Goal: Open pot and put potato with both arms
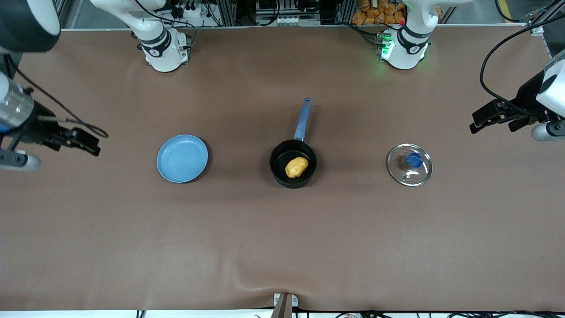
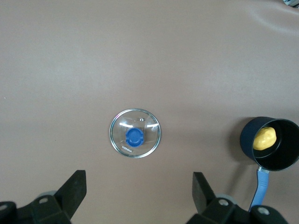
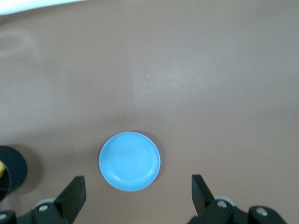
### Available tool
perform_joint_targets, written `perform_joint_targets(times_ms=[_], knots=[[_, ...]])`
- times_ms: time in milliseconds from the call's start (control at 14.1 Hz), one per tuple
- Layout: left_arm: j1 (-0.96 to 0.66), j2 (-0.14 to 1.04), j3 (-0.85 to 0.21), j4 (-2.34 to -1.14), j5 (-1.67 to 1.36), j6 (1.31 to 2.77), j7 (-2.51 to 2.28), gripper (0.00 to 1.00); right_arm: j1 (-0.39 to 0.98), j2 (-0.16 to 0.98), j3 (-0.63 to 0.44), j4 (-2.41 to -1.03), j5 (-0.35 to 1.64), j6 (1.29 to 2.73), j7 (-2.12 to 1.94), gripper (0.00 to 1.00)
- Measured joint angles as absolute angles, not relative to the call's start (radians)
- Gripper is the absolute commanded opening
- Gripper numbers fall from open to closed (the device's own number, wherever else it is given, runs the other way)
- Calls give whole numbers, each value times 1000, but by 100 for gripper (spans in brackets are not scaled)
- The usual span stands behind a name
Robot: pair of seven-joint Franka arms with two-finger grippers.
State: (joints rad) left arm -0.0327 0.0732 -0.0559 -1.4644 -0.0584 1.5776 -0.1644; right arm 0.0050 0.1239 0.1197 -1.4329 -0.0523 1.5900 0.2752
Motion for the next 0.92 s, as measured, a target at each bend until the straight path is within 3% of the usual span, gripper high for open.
perform_joint_targets(times_ms=[142, 284, 924], knots=[[-33, 73, -56, -1465, -58, 1576, -164, 100, 6, 11, 102, -1586, -52, 1619, 274, 100], [-33, 73, -56, -1465, -58, 1575, -164, 100, 7, -32, 94, -1636, -56, 1634, 254, 100], [-33, 73, -56, -1465, -58, 1575, -164, 100, 9, -41, 83, -1588, -61, 1606, 208, 100]])
